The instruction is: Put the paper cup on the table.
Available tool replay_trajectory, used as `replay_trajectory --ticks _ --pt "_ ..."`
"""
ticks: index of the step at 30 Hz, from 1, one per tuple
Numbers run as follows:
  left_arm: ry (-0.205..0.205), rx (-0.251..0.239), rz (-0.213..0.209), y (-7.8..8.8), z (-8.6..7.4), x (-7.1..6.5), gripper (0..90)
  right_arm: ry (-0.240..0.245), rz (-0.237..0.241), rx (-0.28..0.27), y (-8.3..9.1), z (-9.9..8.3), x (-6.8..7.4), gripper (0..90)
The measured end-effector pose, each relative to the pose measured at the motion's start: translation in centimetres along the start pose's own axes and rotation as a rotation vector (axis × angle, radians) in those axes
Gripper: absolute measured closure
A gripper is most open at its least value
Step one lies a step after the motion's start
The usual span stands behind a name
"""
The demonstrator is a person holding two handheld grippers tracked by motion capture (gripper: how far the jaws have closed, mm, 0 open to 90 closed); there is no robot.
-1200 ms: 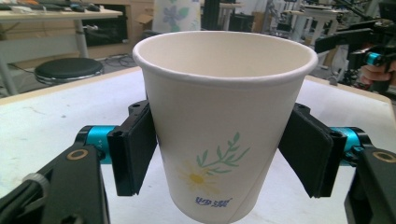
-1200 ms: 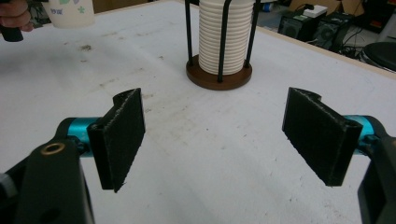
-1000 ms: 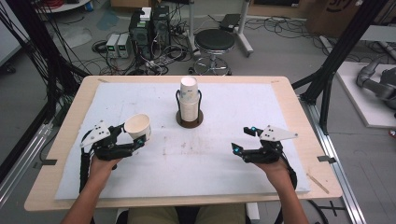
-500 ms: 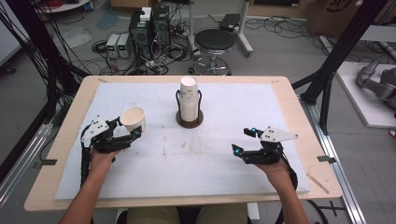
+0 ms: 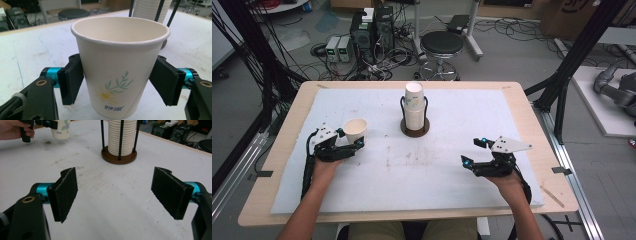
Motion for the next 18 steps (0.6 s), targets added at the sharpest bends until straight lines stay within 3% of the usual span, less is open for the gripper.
replay_trajectory --ticks 5,12,18 --pt "-0.032 0.107 0.033 -0.3 -0.8 0.0 30.2 -0.008 0.004 0.006 0.0 -0.1 0.0 21.8" --pt "-0.066 0.154 0.056 0.2 -1.0 -0.4 30.9 -0.009 0.000 0.002 0.1 -0.1 0.0 21.8" --pt "-0.062 0.175 0.065 0.6 -1.3 -0.5 30.7 -0.005 -0.001 0.002 0.3 -0.2 0.0 21.9"
Point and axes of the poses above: each handheld gripper's, and its own axes: y roughly backward along the jaws, z roughly out of its top, x roughly to its left, the point moved 4 cm from there along -y, roughly forward along the jaws, and after that the axes turned 2 degrees about -x, right-handed, at the moved point
